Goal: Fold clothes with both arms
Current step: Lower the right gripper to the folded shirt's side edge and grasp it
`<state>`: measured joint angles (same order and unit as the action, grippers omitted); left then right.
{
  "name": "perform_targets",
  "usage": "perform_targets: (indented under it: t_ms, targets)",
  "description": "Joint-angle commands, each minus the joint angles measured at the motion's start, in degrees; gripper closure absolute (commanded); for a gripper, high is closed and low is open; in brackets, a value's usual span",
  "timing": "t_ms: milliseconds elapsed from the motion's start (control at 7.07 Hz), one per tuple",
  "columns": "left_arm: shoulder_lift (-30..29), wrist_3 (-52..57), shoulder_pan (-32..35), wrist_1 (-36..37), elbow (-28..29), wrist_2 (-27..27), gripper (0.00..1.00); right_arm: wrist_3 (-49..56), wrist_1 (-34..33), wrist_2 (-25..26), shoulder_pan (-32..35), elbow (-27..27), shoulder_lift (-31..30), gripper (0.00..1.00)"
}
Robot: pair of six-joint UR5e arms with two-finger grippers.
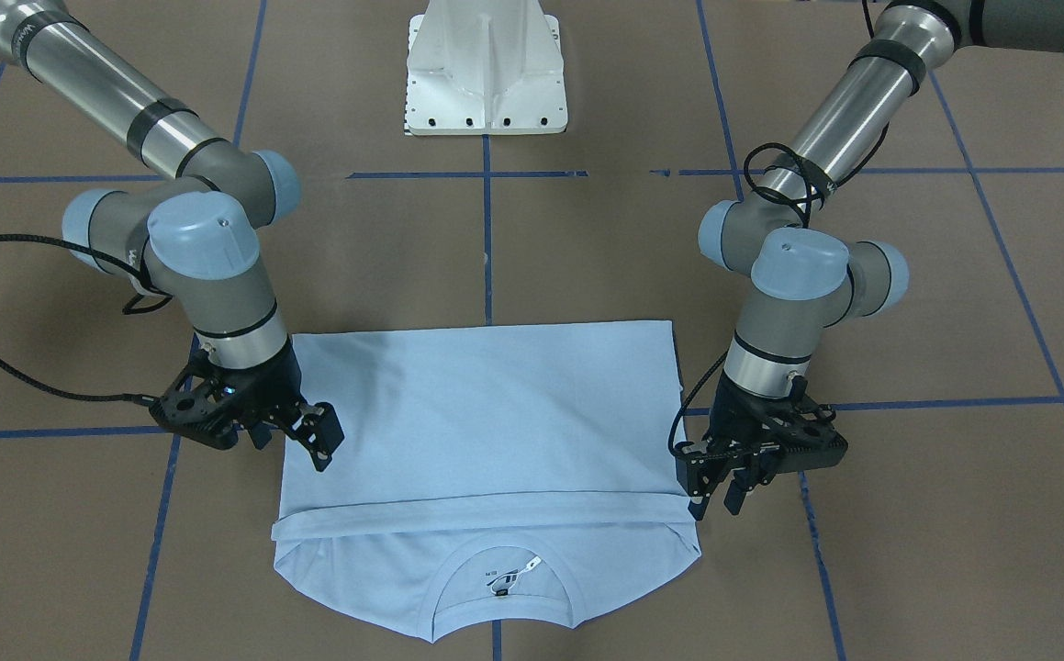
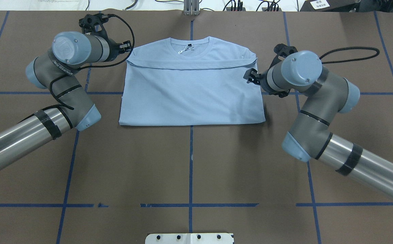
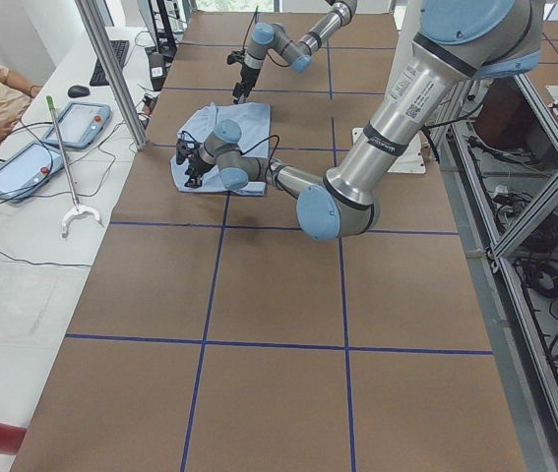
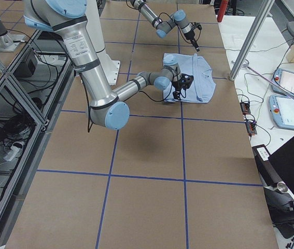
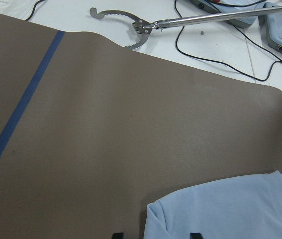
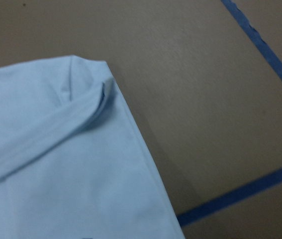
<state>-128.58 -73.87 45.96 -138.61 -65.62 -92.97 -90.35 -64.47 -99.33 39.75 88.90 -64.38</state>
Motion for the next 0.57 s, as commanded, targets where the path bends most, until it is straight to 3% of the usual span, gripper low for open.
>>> perform_targets:
  t_ms: [0,283,424]
  targets:
    - [0.0,0.0,-0.1,-0.1,-0.1,0.0,0.47,-6.0,0.1,0.2,-3.5,6.1,-4.8,0.05]
    - [0.0,0.0,-0.1,-0.2,-0.1,0.0,0.47,-8.1,0.1,0.8,-6.3,7.9,-7.2,0.09]
    - [0.0,0.0,-0.1,-0.2,-0.2,0.0,0.47,-8.1,0.1,1.7,-7.0,8.0,-7.9,0.2]
